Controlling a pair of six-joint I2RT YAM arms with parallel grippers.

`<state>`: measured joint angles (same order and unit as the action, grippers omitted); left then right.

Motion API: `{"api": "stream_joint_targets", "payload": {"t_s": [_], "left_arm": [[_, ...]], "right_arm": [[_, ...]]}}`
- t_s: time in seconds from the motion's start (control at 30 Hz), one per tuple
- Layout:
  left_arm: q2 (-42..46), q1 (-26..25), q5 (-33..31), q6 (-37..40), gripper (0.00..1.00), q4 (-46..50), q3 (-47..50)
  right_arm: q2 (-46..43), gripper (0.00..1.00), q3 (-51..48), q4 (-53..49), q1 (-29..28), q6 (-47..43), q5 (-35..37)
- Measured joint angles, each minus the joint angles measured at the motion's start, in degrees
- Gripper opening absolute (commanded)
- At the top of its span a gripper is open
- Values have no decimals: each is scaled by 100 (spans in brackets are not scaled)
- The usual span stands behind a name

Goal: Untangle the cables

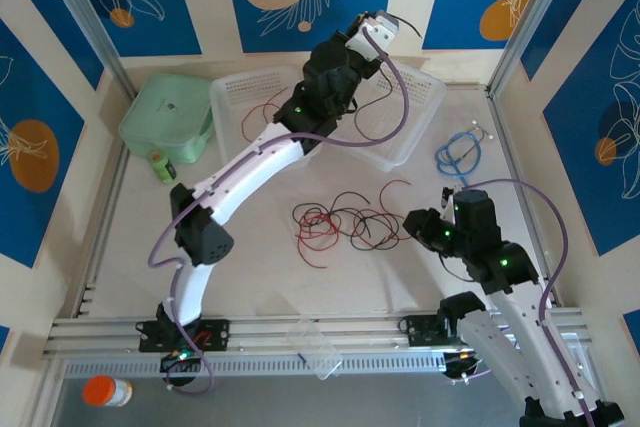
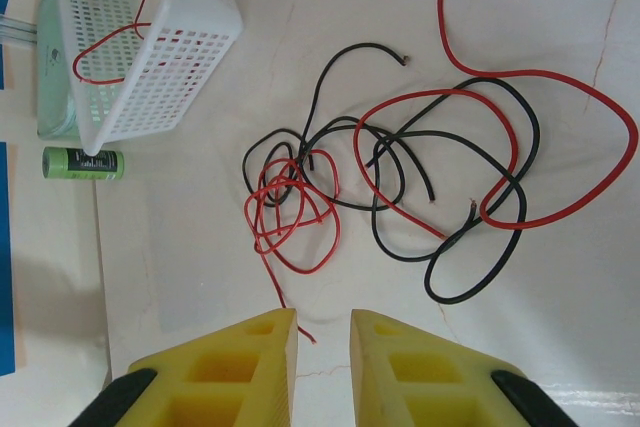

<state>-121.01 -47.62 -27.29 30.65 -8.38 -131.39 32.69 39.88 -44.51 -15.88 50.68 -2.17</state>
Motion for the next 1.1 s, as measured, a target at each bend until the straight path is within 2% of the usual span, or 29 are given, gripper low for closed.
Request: {"api": "stream_joint_targets", "payload": {"t_s": [0.3,0.5,0.63,0.73,0.97,1.1], "left_arm": [[-1102,503,9,-619,0,-345,-935],[-1475,649,107,-1215,0,-374,-927],[-1519,647,334,-1694,0,-155,-420],[-1547,634,457,-1958,0,175,-96],[-1700,634,859,-2332,0,1246,-76],[-2046,634,1257,-2485,0,2109,-579]], "right_arm": [[-304,21,-59,-210,0,66,-46],[-369,21,-249,-227,0,151,-55],[-356,21,-417,-219,0,216,-109],[-313,21,-435,-173,0,236,-131],[-247,21,-437,-2,0,254,-227],[-247,20,-444,33,-2,293,-280]]}}
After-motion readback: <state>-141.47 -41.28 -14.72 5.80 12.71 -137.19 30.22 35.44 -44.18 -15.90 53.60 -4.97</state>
